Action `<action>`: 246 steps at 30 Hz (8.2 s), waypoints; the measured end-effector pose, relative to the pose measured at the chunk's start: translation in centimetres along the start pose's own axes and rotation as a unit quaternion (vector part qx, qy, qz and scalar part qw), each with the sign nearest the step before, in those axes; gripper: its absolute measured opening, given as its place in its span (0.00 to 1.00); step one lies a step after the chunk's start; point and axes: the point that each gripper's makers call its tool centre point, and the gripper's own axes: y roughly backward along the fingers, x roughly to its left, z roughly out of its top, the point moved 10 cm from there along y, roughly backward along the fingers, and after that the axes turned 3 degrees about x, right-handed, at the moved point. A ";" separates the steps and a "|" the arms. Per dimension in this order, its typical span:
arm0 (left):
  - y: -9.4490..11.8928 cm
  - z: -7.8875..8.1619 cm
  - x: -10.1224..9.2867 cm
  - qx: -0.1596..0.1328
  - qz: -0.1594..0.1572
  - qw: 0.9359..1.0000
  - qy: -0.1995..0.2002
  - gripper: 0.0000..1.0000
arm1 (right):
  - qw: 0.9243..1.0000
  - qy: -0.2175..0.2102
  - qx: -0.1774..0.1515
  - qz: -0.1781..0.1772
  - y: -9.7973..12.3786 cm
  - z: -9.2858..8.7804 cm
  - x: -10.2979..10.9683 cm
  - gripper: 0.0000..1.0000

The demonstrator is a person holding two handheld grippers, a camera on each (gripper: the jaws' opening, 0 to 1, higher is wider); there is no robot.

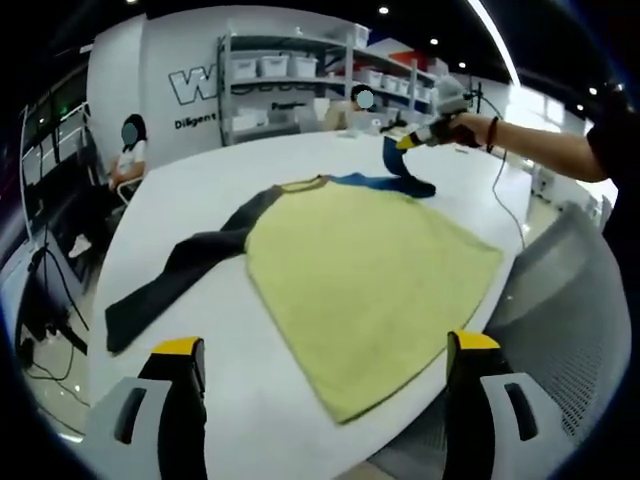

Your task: Fold the garment on the visible template until the final outline fits inside the template.

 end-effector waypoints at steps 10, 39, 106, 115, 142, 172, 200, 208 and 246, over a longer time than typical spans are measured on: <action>-0.2 0.2 -0.1 -0.005 -0.007 1.000 -0.004 0.96 | 0.999 0.001 -0.006 0.034 -1.0 0.8 3.4 0.00; -0.2 0.3 -0.1 -0.010 -0.012 1.000 -0.002 0.96 | 0.991 0.062 -0.011 0.119 -3.8 3.5 13.8 0.00; 0.0 -0.2 0.5 -0.014 0.011 1.000 0.016 0.99 | 0.996 0.054 0.021 0.072 -4.9 -3.5 11.5 0.85; -0.1 -0.3 0.5 -0.011 0.011 1.000 0.012 0.99 | 0.999 0.031 0.028 0.031 -4.3 -5.1 7.6 0.87; 0.0 -0.4 0.7 -0.012 0.024 1.000 0.009 0.99 | 0.997 0.004 0.065 -0.044 -3.5 -9.1 2.3 0.19; 0.1 -0.8 1.0 -0.005 0.024 1.000 0.016 0.98 | 0.992 0.044 0.111 -0.044 -3.3 -9.0 -0.3 0.00; -0.5 -0.7 1.1 0.007 0.013 1.000 0.016 0.97 | 0.989 0.052 0.117 -0.076 -2.5 -9.1 -5.1 0.00; -0.4 -0.3 1.4 0.007 0.020 1.000 0.012 0.96 | 0.993 -0.066 0.047 -0.083 -1.5 -9.5 -5.0 0.43; -0.9 3.3 7.4 -0.024 0.088 0.993 0.070 0.82 | 0.994 -0.031 -0.060 0.082 10.8 -8.6 2.6 0.99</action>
